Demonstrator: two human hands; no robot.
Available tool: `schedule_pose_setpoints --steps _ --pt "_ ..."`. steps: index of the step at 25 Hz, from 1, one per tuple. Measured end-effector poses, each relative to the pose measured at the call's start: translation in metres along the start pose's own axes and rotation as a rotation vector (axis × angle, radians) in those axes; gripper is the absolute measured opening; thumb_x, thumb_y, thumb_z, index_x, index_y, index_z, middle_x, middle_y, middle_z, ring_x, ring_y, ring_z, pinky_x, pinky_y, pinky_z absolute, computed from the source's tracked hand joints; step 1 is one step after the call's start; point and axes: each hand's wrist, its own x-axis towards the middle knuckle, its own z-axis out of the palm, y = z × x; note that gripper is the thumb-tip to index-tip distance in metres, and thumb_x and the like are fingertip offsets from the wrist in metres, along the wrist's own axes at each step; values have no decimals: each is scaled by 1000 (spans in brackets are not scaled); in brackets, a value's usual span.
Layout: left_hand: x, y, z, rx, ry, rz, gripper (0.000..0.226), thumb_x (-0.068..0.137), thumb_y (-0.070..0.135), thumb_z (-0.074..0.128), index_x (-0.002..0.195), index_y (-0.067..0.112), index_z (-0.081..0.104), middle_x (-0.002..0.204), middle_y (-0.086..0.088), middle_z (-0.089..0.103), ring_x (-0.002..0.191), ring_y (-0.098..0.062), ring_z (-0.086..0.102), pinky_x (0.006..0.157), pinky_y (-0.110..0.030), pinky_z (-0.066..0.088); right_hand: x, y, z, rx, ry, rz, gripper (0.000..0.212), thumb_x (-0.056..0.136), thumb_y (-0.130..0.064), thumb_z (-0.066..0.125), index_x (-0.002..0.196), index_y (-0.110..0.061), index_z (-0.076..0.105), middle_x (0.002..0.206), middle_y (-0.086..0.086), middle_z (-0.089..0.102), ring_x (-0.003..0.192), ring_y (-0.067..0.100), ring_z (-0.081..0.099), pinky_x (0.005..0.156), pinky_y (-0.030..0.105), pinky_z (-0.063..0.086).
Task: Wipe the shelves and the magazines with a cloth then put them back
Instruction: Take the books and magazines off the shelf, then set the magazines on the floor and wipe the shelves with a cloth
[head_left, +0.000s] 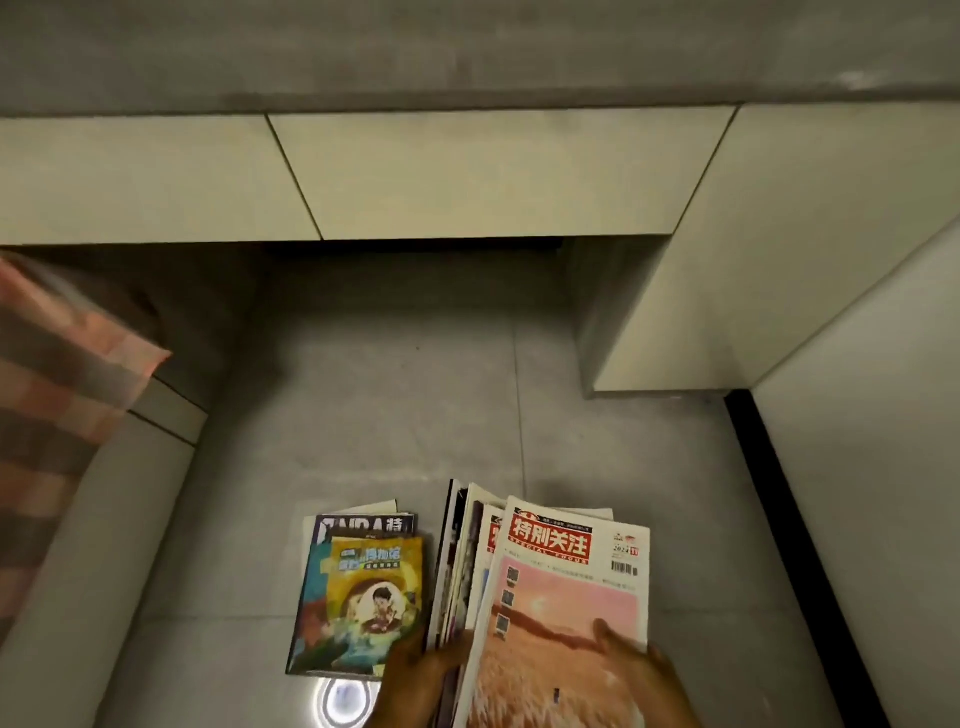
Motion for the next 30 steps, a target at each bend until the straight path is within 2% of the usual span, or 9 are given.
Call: schedule_pose_setpoints --steps 2,6,10,13,17,22,26,28,30 --pt "71 -49 0 -8 101 -22 29 75 -2 75 101 3 66 93 -10 70 78 -16 62 64 -23 46 63 31 9 -12 52 0 12 78 -7 75 88 -6 68 83 10 74 78 27 67 66 33 49" --pt "182 -125 11 9 142 -32 33 71 10 82 103 6 72 89 -9 74 87 -29 69 88 -45 54 184 65 18 -45 56 -17 21 74 -8 79 92 -3 70 81 11 74 74 31 71 65 32 54" --pt "267 -160 13 -8 252 24 21 75 0 77 93 0 67 96 -19 67 89 -31 61 92 -42 48 280 95 42 -224 46 -16 17 79 -9 77 90 -2 67 77 10 72 66 27 70 58 30 54" --pt "308 -183 16 127 243 99 34 83 16 73 114 4 64 111 -18 67 99 -33 62 97 -45 48 320 98 55 -290 92 -37 20 83 -13 70 98 0 63 87 14 70 73 29 69 68 37 58" --pt "323 -213 -1 389 183 138 52 72 45 73 120 37 54 121 -2 65 104 -25 63 91 -48 53 307 91 61 -504 186 -80 25 92 -18 49 109 -6 63 98 11 67 78 24 65 50 23 43" --pt "283 -143 6 415 163 357 39 86 15 67 118 35 57 118 7 60 108 -17 57 86 -41 55 281 82 76 -579 204 -309 33 95 -13 49 127 -18 56 129 5 59 103 24 61 60 21 43" --pt "274 -102 24 270 207 544 43 93 9 58 133 24 53 133 3 55 108 -9 54 76 -18 51 235 47 114 -327 78 -508 37 93 0 49 117 -27 60 120 -2 62 84 13 67 60 18 54" --pt "245 -69 31 129 199 551 47 93 2 54 135 24 51 134 3 53 116 -13 52 82 -24 52 179 21 116 -261 25 -585 40 94 -1 49 120 -30 59 113 -13 56 69 4 68 53 15 52" --pt "195 -18 31 -36 188 571 46 94 1 52 131 28 54 128 5 56 115 -16 54 88 -30 51 122 -15 113 -226 -34 -628 40 96 -6 50 124 -34 58 117 -15 53 69 -6 66 51 15 52"
